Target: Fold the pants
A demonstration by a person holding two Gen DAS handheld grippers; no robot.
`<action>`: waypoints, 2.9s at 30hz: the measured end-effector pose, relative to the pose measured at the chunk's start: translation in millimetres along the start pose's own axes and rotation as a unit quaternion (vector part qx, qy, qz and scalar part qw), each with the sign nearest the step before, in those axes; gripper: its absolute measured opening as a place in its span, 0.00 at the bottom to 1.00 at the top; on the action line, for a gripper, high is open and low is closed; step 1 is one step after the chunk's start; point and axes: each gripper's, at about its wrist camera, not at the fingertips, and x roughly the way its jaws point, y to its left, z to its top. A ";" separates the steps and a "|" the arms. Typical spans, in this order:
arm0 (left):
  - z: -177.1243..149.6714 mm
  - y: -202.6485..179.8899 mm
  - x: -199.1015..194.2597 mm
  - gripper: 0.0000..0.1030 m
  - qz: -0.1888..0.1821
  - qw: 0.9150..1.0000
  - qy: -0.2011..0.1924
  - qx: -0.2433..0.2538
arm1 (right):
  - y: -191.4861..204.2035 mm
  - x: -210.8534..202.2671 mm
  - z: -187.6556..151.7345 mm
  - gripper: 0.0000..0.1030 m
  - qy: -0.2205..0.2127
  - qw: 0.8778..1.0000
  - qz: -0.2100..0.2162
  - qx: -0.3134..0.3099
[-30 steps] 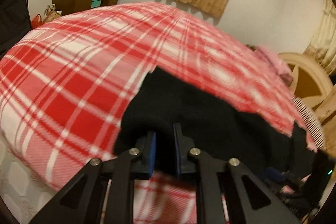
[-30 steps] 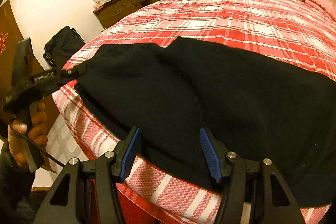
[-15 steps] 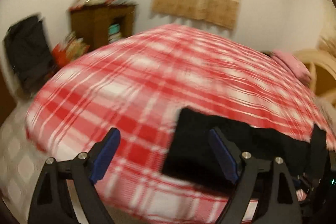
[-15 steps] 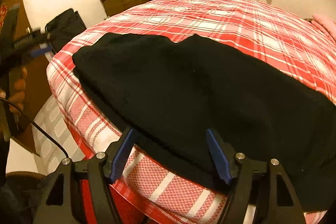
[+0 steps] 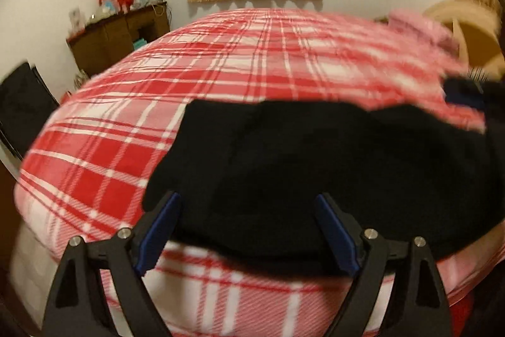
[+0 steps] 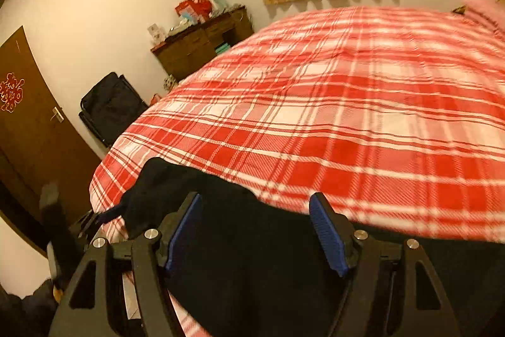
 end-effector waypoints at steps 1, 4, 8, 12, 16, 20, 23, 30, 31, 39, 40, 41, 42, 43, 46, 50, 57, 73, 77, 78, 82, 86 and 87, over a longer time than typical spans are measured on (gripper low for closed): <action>-3.6 -0.4 -0.7 0.87 0.006 1.000 0.001 0.005 | -0.8 11.5 1.2 0.69 0.014 1.000 0.009 0.001; -6.5 -0.2 -2.8 0.89 0.010 1.000 0.006 0.009 | 1.0 29.5 -8.8 0.69 0.055 0.997 0.045 0.023; -2.4 -5.1 5.4 1.00 0.002 1.000 0.015 0.007 | 21.0 19.6 -30.6 0.70 0.075 0.995 0.059 0.009; -2.9 -14.5 10.2 1.00 0.021 1.000 0.018 0.015 | 24.9 23.6 -42.3 0.70 0.091 0.994 0.061 0.000; -3.3 -12.6 8.9 1.00 0.018 1.000 0.016 0.008 | 24.3 40.1 -39.5 0.71 0.105 0.992 0.075 0.012; -5.1 -14.8 8.4 1.00 0.020 1.000 0.017 0.014 | 31.5 55.2 -29.3 0.73 0.107 0.991 0.081 0.017; -4.0 -13.5 8.5 1.00 0.016 1.000 0.019 0.007 | 30.2 60.1 -27.0 0.78 0.104 0.989 0.100 0.035; -5.1 -14.1 9.4 1.00 0.016 1.000 0.017 0.005 | 34.2 72.5 -11.3 0.83 0.110 0.988 0.111 0.008; -5.9 -15.4 9.7 1.00 0.019 1.000 0.018 0.009 | 31.0 74.5 -2.8 0.83 0.104 0.990 0.100 0.004; -9.5 -14.2 9.6 1.00 0.011 1.000 0.018 0.012 | -31.3 84.6 27.6 0.80 0.110 0.974 0.158 0.122; -9.8 -14.7 9.2 1.00 0.010 1.000 0.017 0.013 | -31.8 80.8 28.4 0.79 0.115 0.973 0.156 0.122; -10.1 -15.0 8.8 1.00 0.010 1.000 0.017 0.014 | -31.2 70.3 30.2 0.79 0.120 0.976 0.142 0.113; -10.2 -14.8 8.2 1.00 0.010 1.000 0.018 0.014 | -32.3 59.2 32.1 0.79 0.115 0.979 0.130 0.105; -10.1 -14.8 7.7 1.00 0.010 1.000 0.019 0.015 | -36.7 39.6 35.1 0.79 0.094 0.986 0.097 0.096; -8.5 -14.4 7.2 1.00 0.008 1.000 0.023 0.014 | -72.6 -29.7 42.8 0.79 0.011 0.993 -0.057 0.100; -6.3 -15.1 8.6 1.00 0.015 0.999 0.026 0.011 | -150.8 -104.1 45.8 0.79 -0.030 0.947 -0.280 0.154; -2.7 -15.9 12.1 1.00 0.021 0.999 0.035 0.004 | -283.2 -129.8 31.6 0.68 0.058 0.834 -0.501 0.224; 1.7 -18.8 16.6 1.00 0.029 0.998 0.048 0.000 | -282.3 -223.5 10.4 0.06 -0.026 0.893 -0.353 0.278; 2.7 -17.7 16.1 1.00 0.026 0.998 0.049 -0.003 | -247.0 -297.7 -25.2 0.06 -0.117 0.897 -0.308 0.296; 2.7 -17.5 16.0 1.00 0.027 0.998 0.049 -0.003 | -243.1 -311.6 -35.8 0.06 -0.133 0.895 -0.300 0.301; 2.3 -17.9 15.5 1.00 0.028 0.998 0.047 -0.003 | -241.0 -358.2 -96.5 0.06 -0.184 0.881 -0.279 0.334; 3.8 -15.9 15.1 1.00 0.024 0.998 0.049 -0.005 | -259.8 -376.2 -164.5 0.06 -0.198 0.853 -0.276 0.396; 4.5 -15.4 15.3 1.00 0.024 0.998 0.049 -0.005 | -261.9 -378.6 -175.1 0.06 -0.200 0.849 -0.273 0.406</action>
